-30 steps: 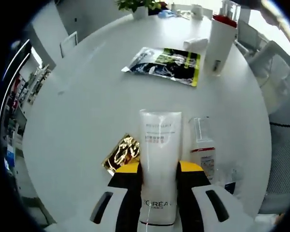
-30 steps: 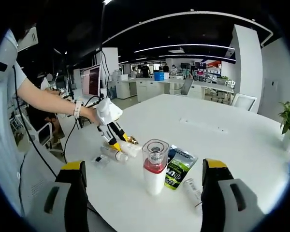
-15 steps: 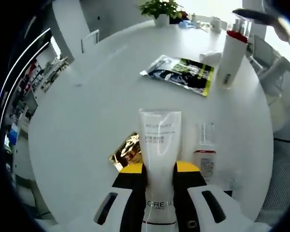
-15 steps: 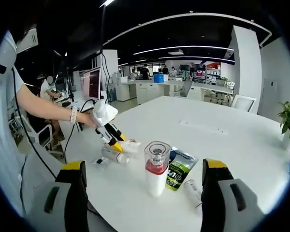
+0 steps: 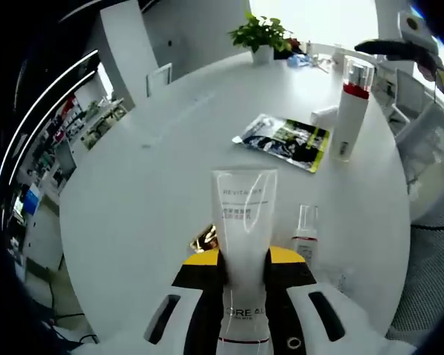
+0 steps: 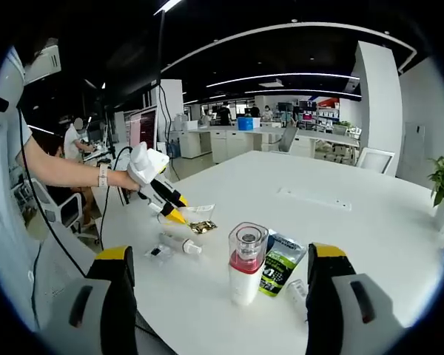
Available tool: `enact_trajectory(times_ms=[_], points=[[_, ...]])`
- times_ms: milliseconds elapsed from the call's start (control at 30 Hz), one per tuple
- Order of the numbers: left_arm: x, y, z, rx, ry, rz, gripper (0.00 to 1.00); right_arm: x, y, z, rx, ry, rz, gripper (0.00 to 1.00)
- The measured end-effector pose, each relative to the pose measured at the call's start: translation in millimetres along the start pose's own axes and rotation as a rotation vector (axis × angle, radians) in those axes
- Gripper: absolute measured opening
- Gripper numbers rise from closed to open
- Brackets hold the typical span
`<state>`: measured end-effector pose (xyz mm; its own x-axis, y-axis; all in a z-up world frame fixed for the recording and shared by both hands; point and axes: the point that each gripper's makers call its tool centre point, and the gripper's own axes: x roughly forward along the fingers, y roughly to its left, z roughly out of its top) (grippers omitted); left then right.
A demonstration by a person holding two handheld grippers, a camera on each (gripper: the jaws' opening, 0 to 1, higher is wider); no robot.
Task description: Arrange the skincare products in the storage area until every visible bottle or jar stands upright without overlapping.
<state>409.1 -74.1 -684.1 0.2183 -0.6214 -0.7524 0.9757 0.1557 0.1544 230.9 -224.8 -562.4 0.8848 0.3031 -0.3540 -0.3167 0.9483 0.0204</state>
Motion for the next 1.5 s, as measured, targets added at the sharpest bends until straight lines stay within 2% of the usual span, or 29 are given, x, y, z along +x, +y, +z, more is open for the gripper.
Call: enact_trajectory(times_ms=[133,200,267,367,633,733,1033,1200,1300,1433,1500], points=[[-11,-8.3,10.0,0.002,-0.034,0.001,0.16,0,3,3.4,0.008,-0.013,0.012,0.93],[-15,-14.2,17.7,0.012,-0.053,-0.001,0.16,1,1,5.3,0.018,-0.02,-0.001,0.93],[-20,-19.7,26.2,0.025,-0.076,0.001,0.16,0,4,4.7,0.01,-0.011,0.015,0.87],[-25,-29.1,38.6,0.025,-0.108,-0.013,0.16,-1,2,5.8,0.021,-0.015,0.008,0.87],[-41,-54.3,71.8,0.055,-0.198,-0.034,0.16,-7,0,5.5,0.042,-0.026,0.0,0.74],[-51,-75.4,86.9,0.075,-0.229,-0.046,0.16,-9,1,5.9,0.067,-0.035,0.006,0.68],[-57,-104.3,104.6,0.098,-0.291,-0.086,0.16,-9,12,3.0,0.143,-0.051,0.051,0.52],[-62,-121.0,114.7,0.102,-0.323,-0.107,0.16,-8,17,2.3,0.232,-0.073,0.073,0.44],[-61,-130.0,119.0,0.106,-0.338,-0.114,0.17,-4,26,0.5,0.277,-0.078,0.111,0.39],[-60,-143.2,121.9,0.12,-0.352,-0.134,0.17,1,32,-2.6,0.312,-0.074,0.129,0.36],[-60,-147.2,123.3,0.121,-0.357,-0.136,0.17,2,34,2.6,0.368,-0.113,0.136,0.35]])
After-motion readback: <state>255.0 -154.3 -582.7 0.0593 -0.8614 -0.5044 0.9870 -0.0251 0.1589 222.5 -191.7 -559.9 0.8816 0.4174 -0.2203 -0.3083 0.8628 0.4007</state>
